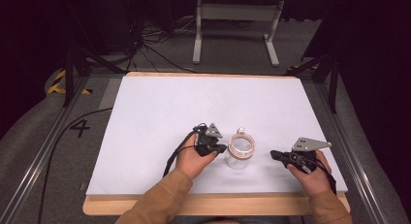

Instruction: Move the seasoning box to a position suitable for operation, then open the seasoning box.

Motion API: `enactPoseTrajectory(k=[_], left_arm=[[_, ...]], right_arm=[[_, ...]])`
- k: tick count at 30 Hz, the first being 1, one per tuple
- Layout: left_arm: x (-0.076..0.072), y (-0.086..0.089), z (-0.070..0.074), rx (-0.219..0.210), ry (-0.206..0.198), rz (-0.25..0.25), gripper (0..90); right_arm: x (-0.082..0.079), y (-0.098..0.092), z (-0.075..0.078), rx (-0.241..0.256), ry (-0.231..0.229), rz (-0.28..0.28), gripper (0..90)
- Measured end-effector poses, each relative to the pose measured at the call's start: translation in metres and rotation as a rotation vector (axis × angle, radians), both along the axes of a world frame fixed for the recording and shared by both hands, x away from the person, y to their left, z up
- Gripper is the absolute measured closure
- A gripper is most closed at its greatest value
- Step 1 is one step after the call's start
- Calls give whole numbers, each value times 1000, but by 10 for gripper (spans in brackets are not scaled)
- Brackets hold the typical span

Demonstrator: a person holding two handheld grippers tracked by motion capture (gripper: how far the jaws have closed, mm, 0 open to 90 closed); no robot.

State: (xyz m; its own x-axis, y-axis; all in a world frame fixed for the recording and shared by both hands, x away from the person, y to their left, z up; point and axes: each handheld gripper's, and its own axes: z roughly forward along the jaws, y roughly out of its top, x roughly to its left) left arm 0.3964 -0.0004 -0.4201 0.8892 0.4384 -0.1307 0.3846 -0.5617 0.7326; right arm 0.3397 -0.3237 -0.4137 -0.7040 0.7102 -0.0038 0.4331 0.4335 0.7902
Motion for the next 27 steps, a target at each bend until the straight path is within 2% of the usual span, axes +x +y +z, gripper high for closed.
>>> enactPoseTrajectory(k=[3, 4, 8, 14, 15, 18, 21, 26, 27], left_arm=[[-1, 0, 1, 8, -4, -1, 882], [0, 2, 2, -9, 15, -2, 882], [2, 10, 7, -38, 39, -12, 851], [3, 29, 24, -65, 21, 5, 827], [3, 35, 30, -80, 14, 9, 827], [2, 49, 42, -90, 6, 9, 814], [1, 64, 53, -96, -7, 14, 808], [1, 80, 60, -119, -3, 44, 799], [1, 84, 62, -124, -3, 56, 794]], right_arm=[[0, -1, 0, 2, 1, 0, 899], [-1, -1, 1, 5, 0, -1, 899], [-1, -3, 1, 12, 1, -8, 900], [-3, -2, 8, 34, -8, 15, 900], [-3, -2, 8, 34, -8, 15, 900], [-2, 3, 18, 72, -21, 51, 900], [-1, 10, 26, 87, -30, 84, 900], [4, 17, 40, 110, -47, 118, 900], [10, 22, 48, 131, -52, 139, 900]])
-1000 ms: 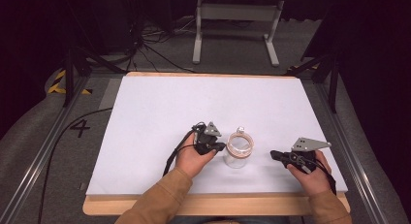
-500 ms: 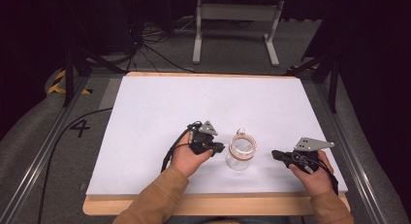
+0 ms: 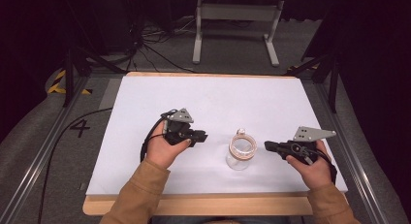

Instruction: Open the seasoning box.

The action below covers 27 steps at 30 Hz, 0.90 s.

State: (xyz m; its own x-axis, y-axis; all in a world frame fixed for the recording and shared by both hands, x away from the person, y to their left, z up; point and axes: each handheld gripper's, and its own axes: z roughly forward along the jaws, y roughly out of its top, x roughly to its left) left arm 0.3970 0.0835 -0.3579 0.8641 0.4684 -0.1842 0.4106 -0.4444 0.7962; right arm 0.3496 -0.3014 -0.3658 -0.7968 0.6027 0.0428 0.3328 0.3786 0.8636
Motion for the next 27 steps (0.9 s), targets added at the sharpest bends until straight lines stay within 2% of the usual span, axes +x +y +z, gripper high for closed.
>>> enactPoseTrajectory(k=[7, 8, 10, 11, 16, 21, 22, 27], left_arm=[[0, 3, 2, 7, 2, -6, 795], [0, 3, 2, 4, 3, -9, 801], [-1, 2, 2, -3, 8, -6, 805], [-1, 1, 2, -8, 19, -19, 805], [-2, -2, 2, -2, 16, -36, 819], [-3, -5, 1, 1, 24, -48, 822], [-4, -6, 1, -1, 35, -53, 821], [-4, -9, 0, 8, 36, -74, 823]], right_arm=[[16, 15, 12, -5, -9, 27, 900], [25, 25, 16, 4, -4, 46, 900], [28, 29, 16, -5, -7, 51, 900], [30, 31, 16, -10, -7, 54, 900], [47, 46, 13, -40, 8, 71, 900], [56, 50, 11, -19, 11, 72, 900], [57, 51, 11, -19, 10, 70, 900], [62, 54, 9, -33, 6, 61, 900]])
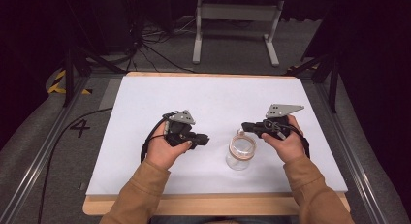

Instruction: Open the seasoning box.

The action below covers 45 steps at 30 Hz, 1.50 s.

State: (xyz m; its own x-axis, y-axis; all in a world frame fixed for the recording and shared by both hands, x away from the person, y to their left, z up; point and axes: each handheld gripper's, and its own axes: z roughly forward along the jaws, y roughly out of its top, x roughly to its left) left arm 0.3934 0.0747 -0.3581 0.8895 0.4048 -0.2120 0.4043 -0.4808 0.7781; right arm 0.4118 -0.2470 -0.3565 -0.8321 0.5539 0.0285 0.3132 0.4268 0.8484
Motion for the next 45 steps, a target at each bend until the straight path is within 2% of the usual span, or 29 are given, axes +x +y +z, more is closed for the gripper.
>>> enactPoseTrajectory(k=[4, 12, 15, 20, 25, 32, 37, 41, 45], left_arm=[[0, -1, -1, 5, 7, -2, 824], [-3, -7, -1, 9, 8, -21, 832], [-5, -14, -2, 3, 4, -38, 836], [-9, -29, -5, 17, 3, -74, 839], [-11, -40, -8, 9, 3, -87, 843], [-17, -67, -18, 39, 10, -161, 845], [-17, -69, -19, 34, 12, -149, 847], [-16, -71, -19, 7, 10, -126, 856], [-17, -71, -19, 9, 6, -126, 856]], right_arm=[[3, 0, -1, -17, 4, -21, 900], [6, 1, -2, -6, 18, -4, 900], [6, 1, -2, -5, 22, -1, 900], [7, 1, -2, -4, 23, -4, 900], [8, 1, -3, -9, 20, -5, 900], [9, 1, -3, 0, 28, -7, 900], [10, 1, -4, 1, 27, -9, 900], [10, 0, -4, -3, 23, -18, 900], [8, -1, -2, -15, 17, -23, 900]])
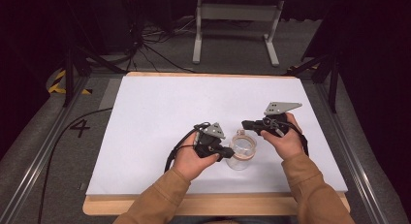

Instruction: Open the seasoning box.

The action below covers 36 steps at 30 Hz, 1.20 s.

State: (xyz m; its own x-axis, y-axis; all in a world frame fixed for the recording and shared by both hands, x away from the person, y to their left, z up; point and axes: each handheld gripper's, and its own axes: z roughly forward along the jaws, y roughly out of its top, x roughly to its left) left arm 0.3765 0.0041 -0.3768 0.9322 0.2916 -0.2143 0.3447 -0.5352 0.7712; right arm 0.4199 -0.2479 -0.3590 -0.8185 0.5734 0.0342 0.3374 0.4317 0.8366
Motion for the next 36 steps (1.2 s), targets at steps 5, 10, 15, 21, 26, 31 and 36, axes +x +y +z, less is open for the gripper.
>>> enactPoseTrajectory(k=[5, 10, 15, 21, 26, 31, 36], left_arm=[[0, 1, 1, -19, -8, 9, 857], [1, 3, 4, -40, -27, 21, 874], [4, 4, 9, -82, -32, 10, 882], [12, 5, 15, -136, -53, 30, 892], [18, 6, 19, -185, -55, 35, 882], [26, 6, 21, -221, -56, 58, 884], [35, 9, 17, -254, -38, 90, 873]], right_arm=[[-17, -9, 7, 35, -39, -1, 900], [-41, -30, 5, 62, -48, -28, 900], [-61, -53, -4, 82, -41, -77, 900], [-77, -77, -18, 89, -16, -136, 900], [-84, -85, -23, 82, -2, -162, 900], [-91, -91, -28, 76, 15, -184, 900], [-95, -94, -32, 71, 23, -194, 900]])
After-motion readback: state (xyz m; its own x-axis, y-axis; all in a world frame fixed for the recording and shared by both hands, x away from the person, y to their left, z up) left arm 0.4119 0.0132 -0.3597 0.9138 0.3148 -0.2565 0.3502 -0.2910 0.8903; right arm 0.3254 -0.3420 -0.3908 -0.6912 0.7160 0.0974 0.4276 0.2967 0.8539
